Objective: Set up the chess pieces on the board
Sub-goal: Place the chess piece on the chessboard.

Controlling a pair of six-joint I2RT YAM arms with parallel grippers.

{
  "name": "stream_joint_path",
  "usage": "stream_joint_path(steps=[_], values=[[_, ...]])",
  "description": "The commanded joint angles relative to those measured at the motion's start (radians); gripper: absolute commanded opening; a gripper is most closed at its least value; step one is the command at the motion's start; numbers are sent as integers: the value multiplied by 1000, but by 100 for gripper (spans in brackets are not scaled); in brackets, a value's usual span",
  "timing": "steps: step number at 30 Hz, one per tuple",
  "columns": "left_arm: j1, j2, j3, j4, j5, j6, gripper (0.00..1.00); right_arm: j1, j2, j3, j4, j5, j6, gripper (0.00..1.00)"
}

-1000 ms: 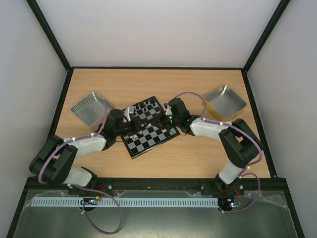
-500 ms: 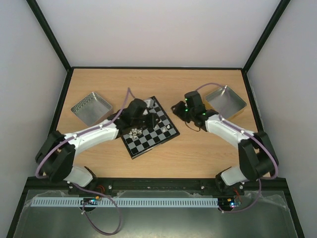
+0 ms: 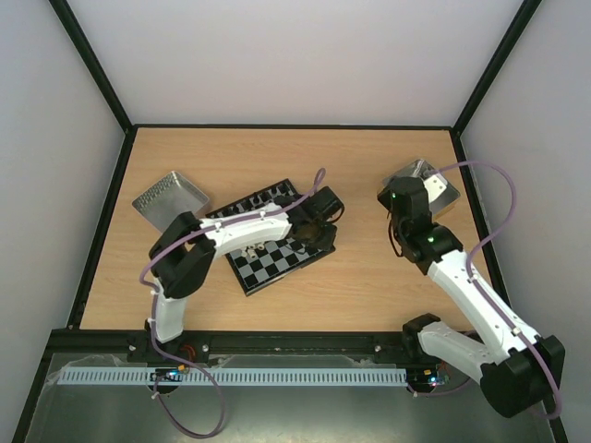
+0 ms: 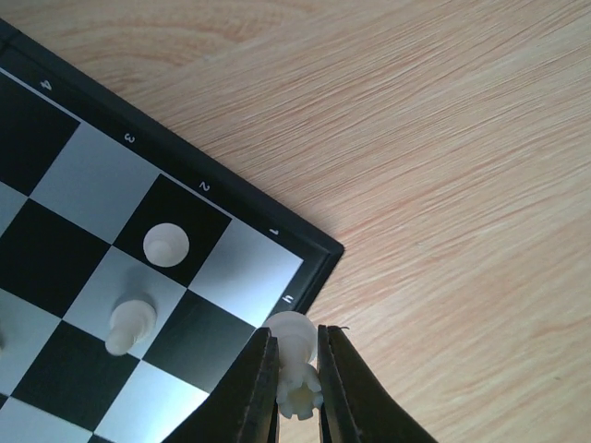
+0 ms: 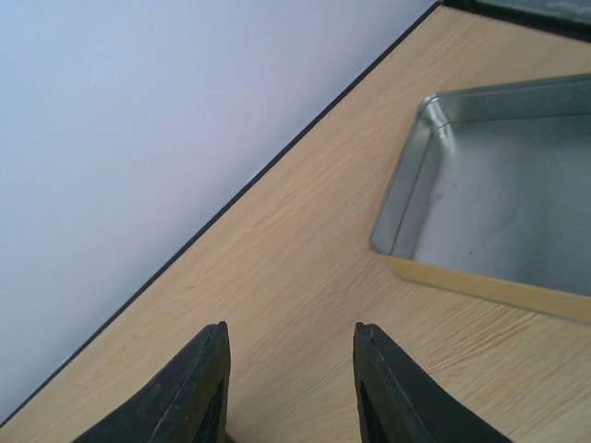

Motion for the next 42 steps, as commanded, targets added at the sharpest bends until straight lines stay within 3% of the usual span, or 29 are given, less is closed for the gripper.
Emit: stream_joint_path(steps=[1, 18, 42], values=[[0, 80, 91, -164, -7, 41, 12, -3, -43, -40, -64, 139, 6, 37], [-2, 221, 207, -215, -7, 52, 13, -3, -7, -60, -38, 51, 8, 37], [4, 282, 220, -201, -68, 22, 15, -3, -8, -69, -38, 21, 7, 37]])
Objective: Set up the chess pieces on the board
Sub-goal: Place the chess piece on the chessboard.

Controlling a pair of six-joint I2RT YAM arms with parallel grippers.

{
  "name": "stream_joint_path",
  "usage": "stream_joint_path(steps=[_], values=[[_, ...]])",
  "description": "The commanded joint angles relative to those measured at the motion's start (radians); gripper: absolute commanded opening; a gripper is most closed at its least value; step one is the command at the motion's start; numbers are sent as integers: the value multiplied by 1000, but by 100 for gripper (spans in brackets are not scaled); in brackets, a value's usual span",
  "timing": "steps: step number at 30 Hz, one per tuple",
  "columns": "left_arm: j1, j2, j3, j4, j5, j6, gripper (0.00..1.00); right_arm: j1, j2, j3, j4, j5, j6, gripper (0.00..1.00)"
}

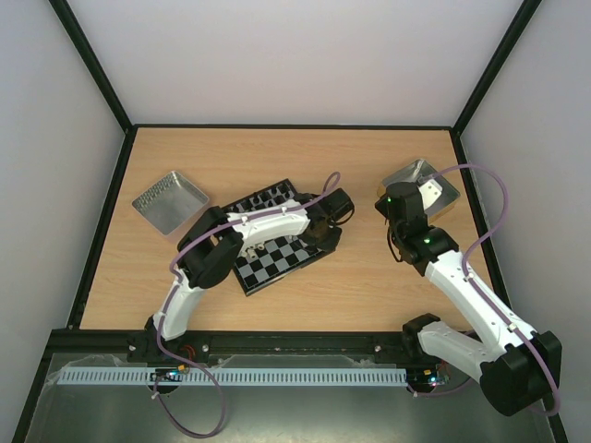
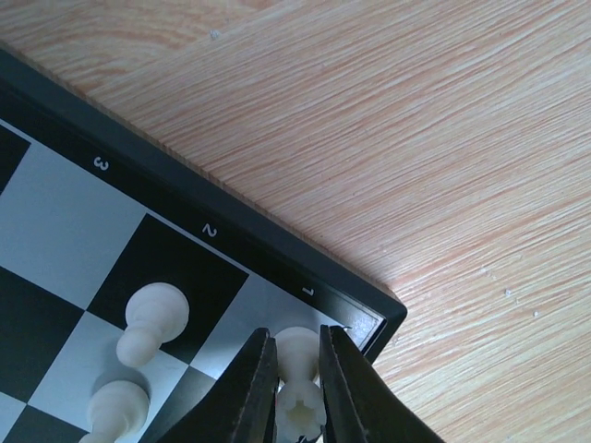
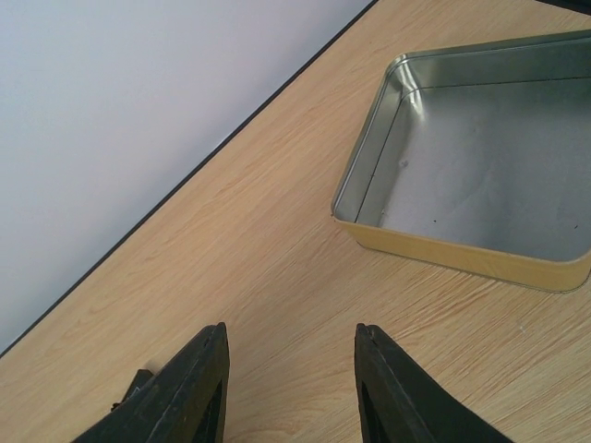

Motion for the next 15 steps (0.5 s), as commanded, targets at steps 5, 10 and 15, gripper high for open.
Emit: stream_joint_path(steps=[5, 10, 15], values=[[1, 51, -2, -35, -55, -9, 15, -3, 2, -18, 7, 3, 5, 38], [-1, 47, -10, -43, -61, -3, 18, -3, 4, -18, 11, -2, 8, 38], [-1, 29, -30, -22, -24, 4, 19, -3, 5, -16, 11, -9, 8, 38]])
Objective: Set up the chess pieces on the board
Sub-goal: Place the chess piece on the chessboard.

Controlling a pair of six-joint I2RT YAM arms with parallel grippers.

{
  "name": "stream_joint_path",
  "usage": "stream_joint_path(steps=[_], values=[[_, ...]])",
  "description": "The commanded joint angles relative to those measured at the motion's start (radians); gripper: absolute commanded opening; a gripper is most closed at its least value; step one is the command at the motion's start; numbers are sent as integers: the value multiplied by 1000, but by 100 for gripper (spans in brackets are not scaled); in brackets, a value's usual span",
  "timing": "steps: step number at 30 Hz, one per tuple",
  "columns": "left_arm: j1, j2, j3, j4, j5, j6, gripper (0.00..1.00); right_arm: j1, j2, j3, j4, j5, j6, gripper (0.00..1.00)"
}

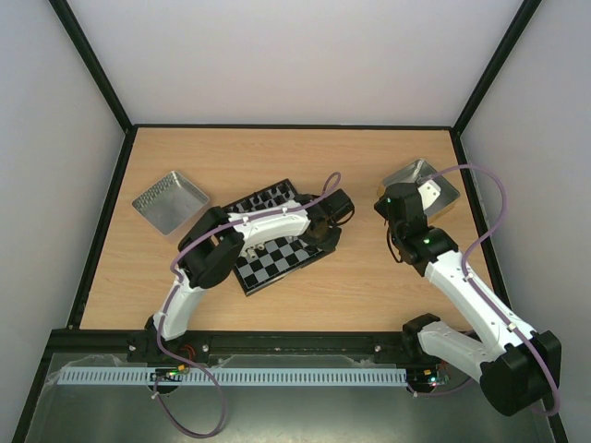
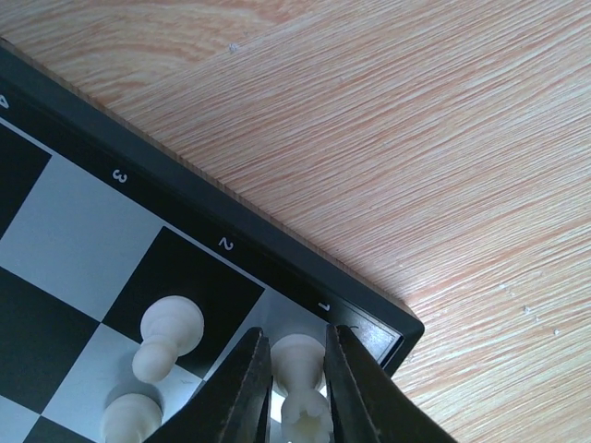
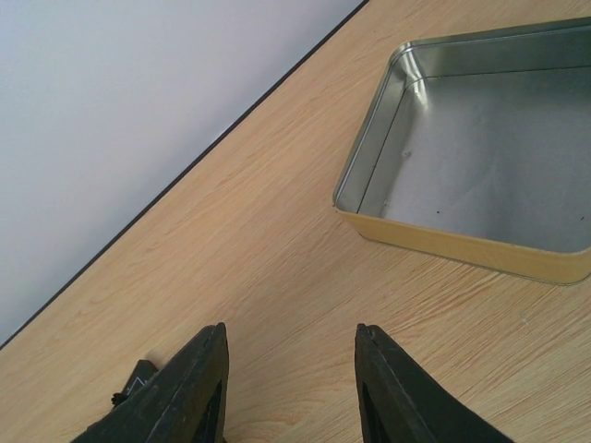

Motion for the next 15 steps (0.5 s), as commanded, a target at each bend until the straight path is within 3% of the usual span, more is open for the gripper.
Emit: stream_joint_path(steps=[1, 9, 15], values=[[-1, 15, -32, -25, 24, 7, 20, -3, 4, -8, 10, 10, 8, 38], [2, -62, -24, -17, 43, 7, 37, -3, -2, 11, 4, -22, 3, 40], [19, -191, -63, 25, 83, -10, 40, -3, 21, 25, 25, -88, -29, 42]])
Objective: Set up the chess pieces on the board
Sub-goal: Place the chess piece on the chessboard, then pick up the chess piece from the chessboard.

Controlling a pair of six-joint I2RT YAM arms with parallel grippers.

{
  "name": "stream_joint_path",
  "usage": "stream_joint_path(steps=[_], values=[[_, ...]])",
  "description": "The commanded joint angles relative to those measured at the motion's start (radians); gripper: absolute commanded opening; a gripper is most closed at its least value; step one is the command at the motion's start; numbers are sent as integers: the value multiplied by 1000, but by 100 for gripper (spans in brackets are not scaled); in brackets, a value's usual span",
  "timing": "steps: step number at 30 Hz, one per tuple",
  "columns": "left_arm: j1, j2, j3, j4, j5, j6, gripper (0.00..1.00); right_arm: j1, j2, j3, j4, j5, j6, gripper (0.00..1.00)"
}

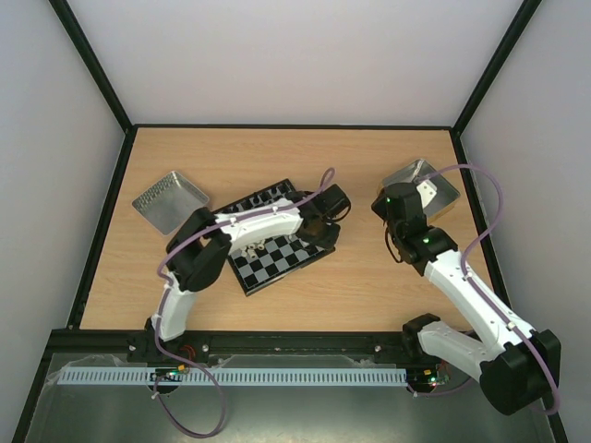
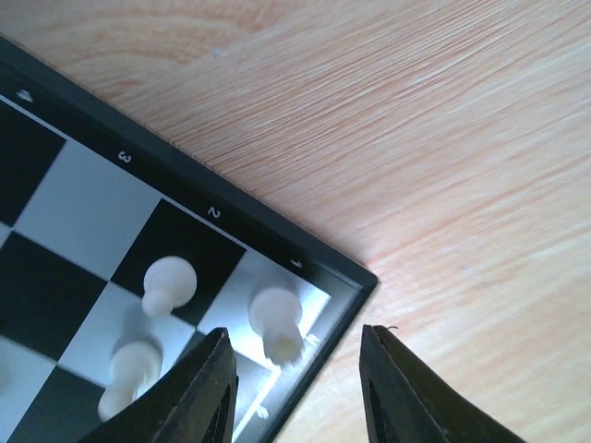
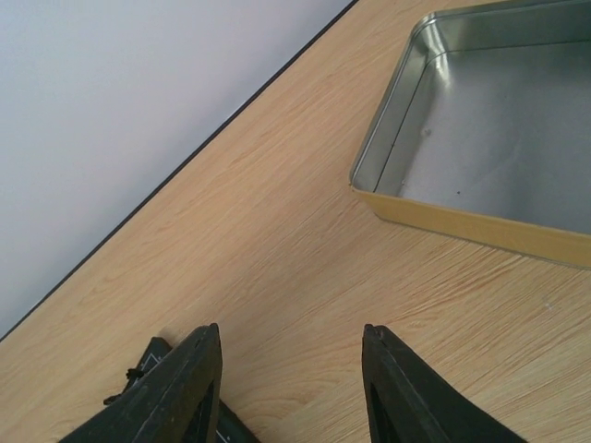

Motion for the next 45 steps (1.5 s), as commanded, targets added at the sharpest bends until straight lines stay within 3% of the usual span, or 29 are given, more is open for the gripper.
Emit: stream_joint_path(steps=[1, 3, 9, 15, 25, 30, 45], values=[[25, -168, -48, 26, 32, -17, 40, -3, 28, 27, 29, -59, -33, 42], [47, -243, -104, 61, -5, -35, 40, -3, 56, 35, 42, -104, -50, 43], [152, -529, -348, 183, -302, -103, 43, 17, 221, 100, 35, -298, -95, 42], [280, -836, -557, 310, -413, -75, 50, 144, 401, 186, 32, -307, -135, 42], [311, -1191, -781, 445, -525, 8, 70, 296, 744, 436, -88, -324, -225, 39], [312, -1288, -832, 486, -521, 45, 78, 306, 857, 524, -124, -393, -280, 35], [313, -1286, -846, 486, -494, 30, 79, 306, 1015, 644, -241, -396, -348, 27]])
